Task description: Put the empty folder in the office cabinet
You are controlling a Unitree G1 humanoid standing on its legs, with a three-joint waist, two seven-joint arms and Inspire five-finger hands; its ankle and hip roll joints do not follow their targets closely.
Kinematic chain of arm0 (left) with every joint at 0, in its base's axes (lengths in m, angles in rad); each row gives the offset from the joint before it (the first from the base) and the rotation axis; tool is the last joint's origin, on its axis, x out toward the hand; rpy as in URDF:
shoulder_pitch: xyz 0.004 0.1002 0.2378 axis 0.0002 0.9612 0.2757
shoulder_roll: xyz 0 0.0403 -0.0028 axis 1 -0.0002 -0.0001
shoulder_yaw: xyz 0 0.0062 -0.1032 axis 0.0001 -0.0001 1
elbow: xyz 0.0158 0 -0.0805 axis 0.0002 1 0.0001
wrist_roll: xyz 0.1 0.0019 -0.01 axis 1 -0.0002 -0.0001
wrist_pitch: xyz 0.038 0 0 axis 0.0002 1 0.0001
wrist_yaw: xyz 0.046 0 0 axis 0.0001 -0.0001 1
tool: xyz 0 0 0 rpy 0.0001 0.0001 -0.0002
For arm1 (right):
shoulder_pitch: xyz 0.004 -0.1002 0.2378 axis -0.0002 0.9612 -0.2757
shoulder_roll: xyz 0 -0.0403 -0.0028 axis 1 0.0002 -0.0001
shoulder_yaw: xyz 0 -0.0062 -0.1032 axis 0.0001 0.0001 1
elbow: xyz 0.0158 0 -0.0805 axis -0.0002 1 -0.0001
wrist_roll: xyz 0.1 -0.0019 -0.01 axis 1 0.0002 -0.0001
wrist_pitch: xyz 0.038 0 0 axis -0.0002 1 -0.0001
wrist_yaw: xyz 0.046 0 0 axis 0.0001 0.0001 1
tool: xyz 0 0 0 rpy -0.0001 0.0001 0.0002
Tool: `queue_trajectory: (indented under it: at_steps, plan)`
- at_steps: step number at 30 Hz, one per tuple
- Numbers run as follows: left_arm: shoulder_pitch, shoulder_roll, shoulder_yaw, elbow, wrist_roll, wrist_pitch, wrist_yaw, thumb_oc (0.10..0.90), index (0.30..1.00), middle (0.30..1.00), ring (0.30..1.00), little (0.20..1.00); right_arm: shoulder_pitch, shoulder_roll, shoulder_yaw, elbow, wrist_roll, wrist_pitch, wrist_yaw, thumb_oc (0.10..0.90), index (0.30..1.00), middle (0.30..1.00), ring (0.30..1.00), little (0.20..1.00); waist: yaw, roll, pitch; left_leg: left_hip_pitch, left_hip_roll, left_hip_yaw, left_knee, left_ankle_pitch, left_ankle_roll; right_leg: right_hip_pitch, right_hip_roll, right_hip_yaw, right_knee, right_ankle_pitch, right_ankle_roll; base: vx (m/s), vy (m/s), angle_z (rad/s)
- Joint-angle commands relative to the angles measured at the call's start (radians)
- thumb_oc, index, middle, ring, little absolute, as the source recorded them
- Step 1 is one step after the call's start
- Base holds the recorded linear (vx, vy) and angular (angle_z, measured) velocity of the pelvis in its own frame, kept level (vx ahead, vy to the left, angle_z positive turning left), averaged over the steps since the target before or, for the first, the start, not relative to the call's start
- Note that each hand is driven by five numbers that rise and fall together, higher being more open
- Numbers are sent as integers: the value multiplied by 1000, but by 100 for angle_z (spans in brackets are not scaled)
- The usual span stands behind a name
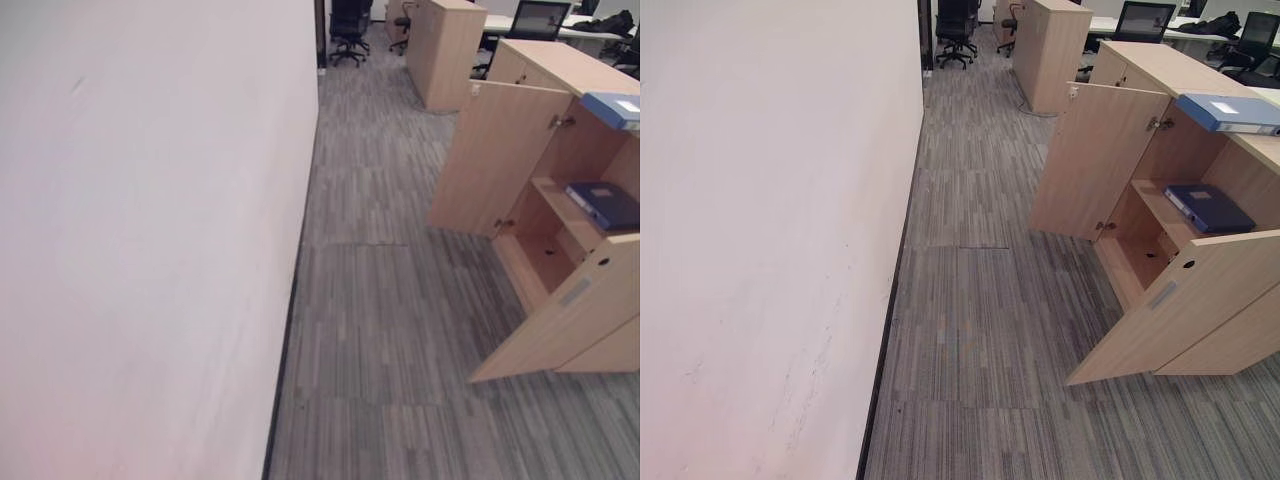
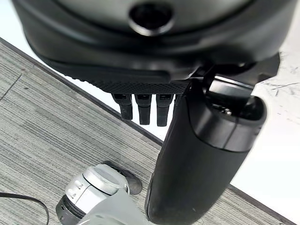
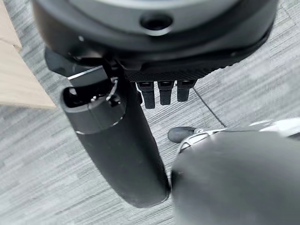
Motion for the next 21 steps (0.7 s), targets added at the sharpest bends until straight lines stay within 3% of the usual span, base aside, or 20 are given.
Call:
queue_trajectory:
  at_steps: [1, 3, 7, 8, 9, 11, 13, 14, 15, 17, 19, 20, 21]
  plan:
    - [-37, 24, 24, 52, 21, -15, 17, 800, 900, 900, 900, 900, -60, -19, 40, -9, -47, -12, -2, 800, 900, 900, 900, 900, 1, -38, 12, -19, -7, -109, -32, -22, -27, 43, -53, -30, 2, -1, 68, 115, -99, 0]
    - [-51, 27, 24, 52, 13, -15, 25, 800, 900, 900, 900, 900, -64, -21, 39, -13, -44, -13, -3, 800, 900, 900, 900, 900, 5, -45, 22, -40, -7, -102, 17, -39, -25, 38, -62, -34, 34, -26, 58, 62, -67, 2]
    - [-63, 13, 26, 40, -28, -24, 30, 800, 900, 900, 900, 900, -73, -36, 44, -16, -59, -11, -1, 800, 900, 900, 900, 900, 23, -50, 54, -188, -30, -47, 380, -127, -56, 35, -93, -44, 97, -84, 29, 62, -70, 4]
    - [-61, 11, 31, 37, -35, -24, 31, 800, 900, 900, 900, 900, -78, -41, 49, -15, -64, -7, -1, 800, 900, 900, 900, 900, 33, -48, 62, -227, -30, -44, 474, -103, -67, 42, -95, -39, 101, -94, 22, 123, -73, -22]
    - [-53, 2, 40, 33, -47, -29, 36, 800, 900, 900, 900, 900, -92, -56, 58, -17, -72, -4, -1, 800, 900, 900, 900, 900, 56, -36, 78, -319, -30, -62, 632, 1, -109, 61, -95, -30, 105, -116, 10, 166, -29, -30]
    - [-46, -1, 43, 35, -50, -28, 35, 800, 900, 900, 900, 900, -96, -59, 61, -19, -75, -4, -1, 800, 900, 900, 900, 900, 65, -34, 78, -348, -22, -61, 626, 21, -119, 67, -97, -21, 107, -125, 11, 197, 32, -39]
    - [-22, -9, 56, 53, -51, -22, 32, 800, 900, 900, 900, 900, -101, -58, 71, -24, -76, -3, 5, 800, 900, 900, 900, 900, 97, -50, 74, -352, 28, -86, 426, 0, -93, 93, -120, 6, 108, -141, 30, 259, 74, -47]
    - [-22, -9, 56, 53, -51, -22, 32, 800, 900, 900, 900, 900, -101, -58, 71, -24, -76, -3, 5, 800, 900, 900, 900, 900, 96, -51, 73, -352, 27, -87, 422, 3, -93, 92, -121, 5, 107, -139, 30, 223, 80, -36]
    - [-16, -8, 61, 58, -61, -25, 33, 800, 900, 900, 900, 900, -109, -57, 77, -25, -77, -6, 6, 800, 900, 900, 900, 900, 111, -43, 77, -345, 96, -147, 229, 95, -102, 104, -118, 26, 118, -150, 40, 239, 117, -33]
    - [-11, -7, 66, 66, -83, -33, 43, 800, 900, 900, 900, 900, -116, -52, 79, -20, -81, -8, 0, 800, 900, 900, 900, 900, 120, -34, 90, -372, 211, -194, 18, 168, -124, 127, -129, 58, 128, -174, 57, 312, 183, -30]
    - [-9, -7, 72, 71, -86, -38, 45, 800, 900, 900, 900, 900, -112, -50, 78, -13, -85, -6, 2, 800, 900, 900, 900, 900, 125, -30, 87, -365, 230, -195, -21, 187, -134, 144, -133, 67, 121, -177, 66, 281, 229, -34]
    - [8, -24, 89, 81, -85, -35, 40, 800, 900, 900, 900, 900, -101, -45, 75, -3, -105, -6, 12, 800, 900, 900, 900, 900, 132, -6, 54, -338, 228, -205, -32, 173, -146, 169, -136, 74, 93, -162, 85, 296, 280, -33]
    - [8, -24, 89, 81, -85, -35, 40, 800, 900, 900, 900, 900, -101, -45, 75, -3, -105, -6, 12, 800, 900, 900, 900, 900, 133, -6, 54, -337, 228, -204, -32, 173, -146, 170, -136, 74, 92, -161, 85, 290, 332, -34]
